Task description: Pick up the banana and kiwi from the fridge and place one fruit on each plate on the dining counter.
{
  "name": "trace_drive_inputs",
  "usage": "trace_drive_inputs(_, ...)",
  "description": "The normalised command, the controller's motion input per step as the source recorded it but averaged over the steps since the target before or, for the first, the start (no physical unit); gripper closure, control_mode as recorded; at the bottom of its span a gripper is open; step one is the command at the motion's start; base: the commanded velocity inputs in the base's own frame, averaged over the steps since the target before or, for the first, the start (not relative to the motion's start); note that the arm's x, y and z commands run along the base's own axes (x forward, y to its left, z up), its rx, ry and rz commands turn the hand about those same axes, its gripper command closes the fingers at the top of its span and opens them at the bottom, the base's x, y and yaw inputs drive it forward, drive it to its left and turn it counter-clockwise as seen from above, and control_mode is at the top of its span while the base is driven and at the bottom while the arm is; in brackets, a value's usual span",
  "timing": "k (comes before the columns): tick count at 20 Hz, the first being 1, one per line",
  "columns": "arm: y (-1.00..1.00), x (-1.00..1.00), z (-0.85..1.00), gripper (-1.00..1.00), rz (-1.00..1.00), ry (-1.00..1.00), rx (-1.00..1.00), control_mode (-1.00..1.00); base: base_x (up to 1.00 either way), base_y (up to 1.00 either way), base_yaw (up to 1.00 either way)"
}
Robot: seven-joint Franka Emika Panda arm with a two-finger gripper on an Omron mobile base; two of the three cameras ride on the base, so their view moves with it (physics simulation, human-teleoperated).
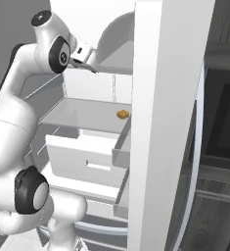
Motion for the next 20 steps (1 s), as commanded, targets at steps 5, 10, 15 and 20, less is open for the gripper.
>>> trace_drive_inputs(5, 0.00, 0.58, 0.00, -1.00, -0.01, 0.00, 0.00, -1.00, 0.00, 0.00, 0.00)
trace_drive_inputs(10, 0.00, 0.51, 0.09, -1.00, -0.04, 0.00, 0.00, -1.00, 0.00, 0.00, 0.00)
trace_drive_inputs(15, -0.01, 0.30, 0.06, -1.00, -0.06, 0.00, 0.00, -1.00, 0.00, 0.00, 0.00)
trace_drive_inputs(20, -0.08, 0.16, 0.00, -1.00, -0.04, 0.02, 0.01, -1.00, 0.00, 0.00, 0.00)
